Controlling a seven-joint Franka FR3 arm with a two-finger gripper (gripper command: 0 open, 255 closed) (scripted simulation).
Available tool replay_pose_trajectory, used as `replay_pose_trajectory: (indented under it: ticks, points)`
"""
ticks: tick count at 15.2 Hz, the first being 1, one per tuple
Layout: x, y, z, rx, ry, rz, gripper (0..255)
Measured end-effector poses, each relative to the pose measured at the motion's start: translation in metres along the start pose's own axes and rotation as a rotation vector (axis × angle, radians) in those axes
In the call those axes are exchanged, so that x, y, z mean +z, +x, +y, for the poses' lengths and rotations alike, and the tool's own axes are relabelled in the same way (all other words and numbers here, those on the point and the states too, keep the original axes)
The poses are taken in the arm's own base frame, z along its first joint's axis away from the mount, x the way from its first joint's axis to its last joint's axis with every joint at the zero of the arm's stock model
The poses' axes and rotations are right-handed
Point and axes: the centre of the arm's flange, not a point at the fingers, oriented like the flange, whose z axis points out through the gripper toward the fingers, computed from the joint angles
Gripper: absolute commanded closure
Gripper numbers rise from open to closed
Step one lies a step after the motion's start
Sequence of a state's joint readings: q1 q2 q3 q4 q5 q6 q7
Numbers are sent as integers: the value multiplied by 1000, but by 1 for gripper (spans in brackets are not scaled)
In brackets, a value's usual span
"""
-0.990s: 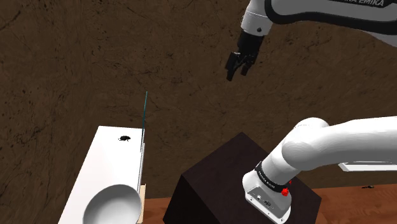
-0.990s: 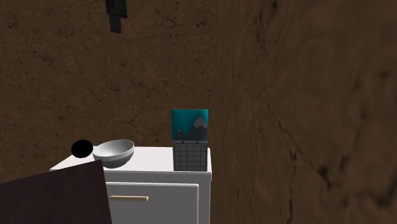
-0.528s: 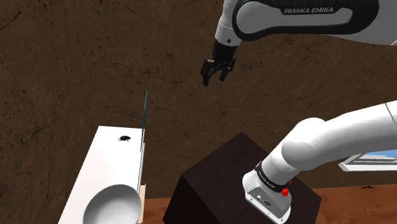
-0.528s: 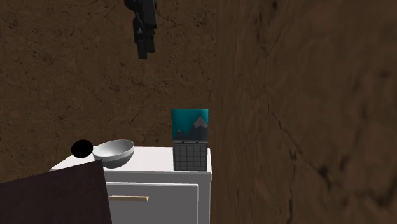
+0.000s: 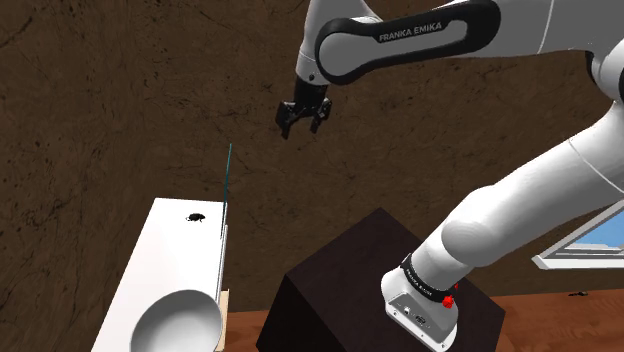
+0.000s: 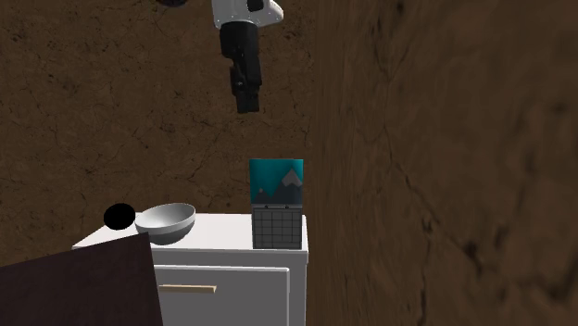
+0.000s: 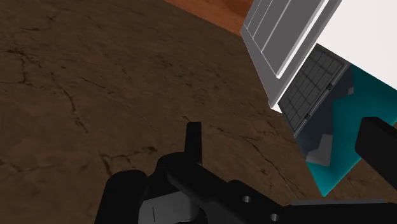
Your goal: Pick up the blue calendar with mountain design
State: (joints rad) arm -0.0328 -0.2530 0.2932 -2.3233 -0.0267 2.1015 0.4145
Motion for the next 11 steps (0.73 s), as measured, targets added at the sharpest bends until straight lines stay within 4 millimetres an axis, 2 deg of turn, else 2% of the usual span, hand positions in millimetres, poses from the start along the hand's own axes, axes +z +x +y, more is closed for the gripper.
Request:
replay_pose_trajectory:
  ticks: [6, 11]
  points:
    - [41, 50, -41, 56, 10, 31, 0]
    - [70, 94, -67, 102, 18, 56, 0]
